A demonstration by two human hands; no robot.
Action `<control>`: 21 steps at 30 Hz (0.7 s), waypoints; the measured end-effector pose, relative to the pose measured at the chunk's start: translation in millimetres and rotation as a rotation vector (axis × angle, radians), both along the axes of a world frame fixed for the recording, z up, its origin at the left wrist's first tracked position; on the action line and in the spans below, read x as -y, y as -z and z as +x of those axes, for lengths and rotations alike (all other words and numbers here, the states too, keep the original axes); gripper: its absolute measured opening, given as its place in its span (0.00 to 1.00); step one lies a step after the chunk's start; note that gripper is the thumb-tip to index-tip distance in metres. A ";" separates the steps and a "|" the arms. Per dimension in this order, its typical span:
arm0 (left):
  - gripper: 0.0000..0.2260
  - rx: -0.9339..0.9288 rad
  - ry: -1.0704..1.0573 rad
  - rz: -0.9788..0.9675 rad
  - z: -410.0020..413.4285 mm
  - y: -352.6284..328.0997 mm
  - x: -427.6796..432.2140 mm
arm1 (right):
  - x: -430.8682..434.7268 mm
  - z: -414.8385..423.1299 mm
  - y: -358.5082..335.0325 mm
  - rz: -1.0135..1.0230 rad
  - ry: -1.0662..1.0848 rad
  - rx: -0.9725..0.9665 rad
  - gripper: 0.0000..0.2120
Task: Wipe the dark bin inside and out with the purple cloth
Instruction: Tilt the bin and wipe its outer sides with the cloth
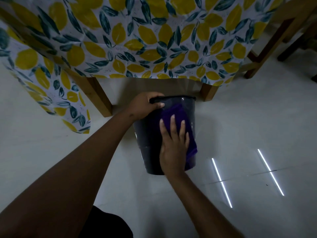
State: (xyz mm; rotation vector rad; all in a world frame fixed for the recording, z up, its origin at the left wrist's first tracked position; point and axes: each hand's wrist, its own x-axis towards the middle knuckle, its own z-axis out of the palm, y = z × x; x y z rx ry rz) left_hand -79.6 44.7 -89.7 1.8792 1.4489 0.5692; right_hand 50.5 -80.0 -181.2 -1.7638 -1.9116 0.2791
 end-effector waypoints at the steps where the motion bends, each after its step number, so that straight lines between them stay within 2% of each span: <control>1: 0.17 0.012 -0.007 -0.010 -2.6 0.6 0.6 | -12.4 3.5 -6.8 -0.008 0.027 -0.050 0.32; 4: 0.16 0.054 -0.035 -0.032 -12.9 5.6 3.7 | -39.5 17.1 -17.9 -0.085 0.098 -0.249 0.26; 6: 0.16 0.071 -0.068 -0.036 -18.6 9.5 6.5 | -35.3 23.6 -13.2 -0.089 0.093 -0.290 0.25; 9: 0.15 0.070 -0.103 -0.019 -27.0 10.2 9.8 | 9.4 18.6 9.1 -0.058 0.036 -0.152 0.26; 12: 0.14 0.066 -0.097 -0.039 -34.0 7.9 10.3 | 57.8 2.3 35.5 -0.023 -0.087 0.090 0.39; 14: 0.15 0.073 -0.073 -0.072 -34.3 6.8 10.2 | 61.0 -4.1 36.0 -0.011 -0.142 0.176 0.46; 17: 0.15 0.091 -0.046 -0.078 -30.5 4.1 9.5 | 29.8 -5.2 14.1 0.018 -0.153 0.139 0.37; 21: 0.13 0.100 -0.057 -0.055 -29.1 4.3 10.0 | -17.1 0.9 -10.3 -0.061 -0.041 -0.061 0.28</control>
